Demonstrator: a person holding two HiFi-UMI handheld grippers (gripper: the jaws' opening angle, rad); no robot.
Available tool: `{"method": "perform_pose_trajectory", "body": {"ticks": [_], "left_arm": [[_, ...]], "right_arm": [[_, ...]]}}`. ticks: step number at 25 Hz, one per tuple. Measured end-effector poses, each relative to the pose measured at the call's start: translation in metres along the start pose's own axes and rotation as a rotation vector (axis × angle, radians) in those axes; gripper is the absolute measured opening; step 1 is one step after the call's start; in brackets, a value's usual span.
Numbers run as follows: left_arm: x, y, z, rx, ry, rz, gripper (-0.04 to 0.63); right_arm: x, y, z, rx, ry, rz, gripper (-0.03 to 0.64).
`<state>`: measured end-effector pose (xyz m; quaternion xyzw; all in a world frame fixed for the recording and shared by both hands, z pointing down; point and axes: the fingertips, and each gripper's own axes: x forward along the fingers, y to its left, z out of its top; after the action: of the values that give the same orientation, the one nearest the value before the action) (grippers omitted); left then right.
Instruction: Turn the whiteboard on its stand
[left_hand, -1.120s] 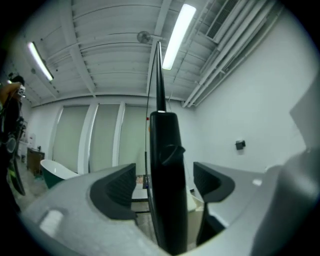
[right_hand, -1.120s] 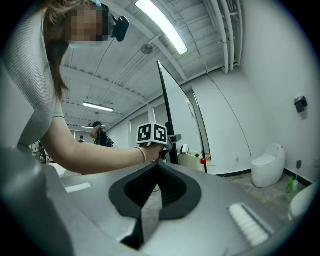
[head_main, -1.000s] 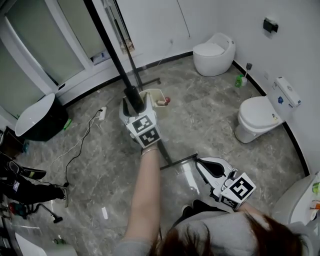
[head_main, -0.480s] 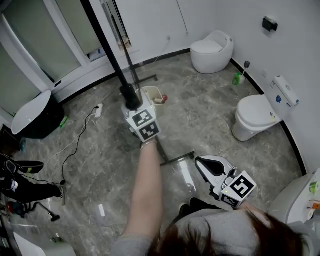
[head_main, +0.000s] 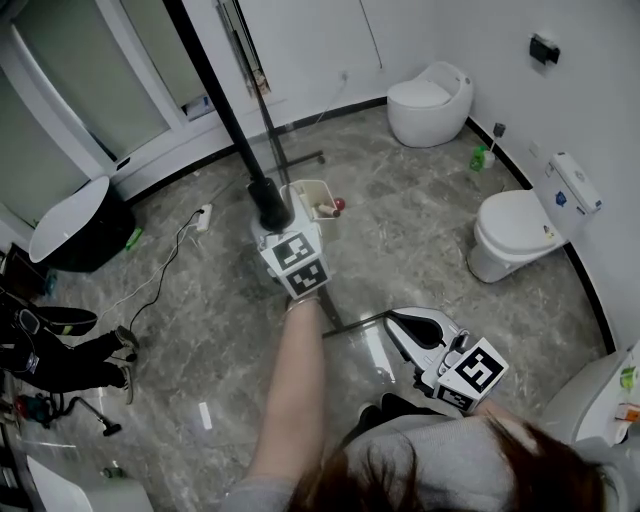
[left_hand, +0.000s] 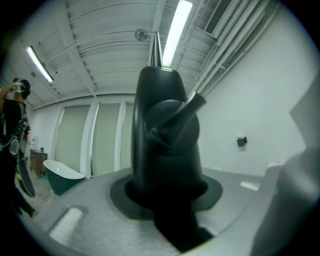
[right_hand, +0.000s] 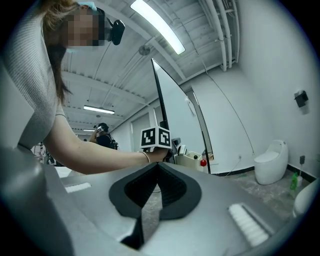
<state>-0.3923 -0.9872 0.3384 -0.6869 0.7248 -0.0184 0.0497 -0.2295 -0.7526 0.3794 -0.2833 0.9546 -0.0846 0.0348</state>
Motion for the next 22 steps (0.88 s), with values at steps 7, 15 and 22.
{"method": "perform_pose_trajectory", "body": {"ticks": [7,15,22], "left_arm": [[-0.040,-0.007,0.006,0.012,-0.013,0.019,0.132],[-0.074,-0.018,0.007,0.011,-0.013,0.033,0.120],[-0.100,-0.018,0.014,0.003,-0.019,0.032,0.117]], "right_arm": [[0.001,0.016,-0.004,0.003,0.007,0.054,0.005],[-0.002,0.038,-0.010,0.018,0.008,0.147,0.005],[0.002,0.064,-0.015,0.022,0.020,0.198,0.005]]}}
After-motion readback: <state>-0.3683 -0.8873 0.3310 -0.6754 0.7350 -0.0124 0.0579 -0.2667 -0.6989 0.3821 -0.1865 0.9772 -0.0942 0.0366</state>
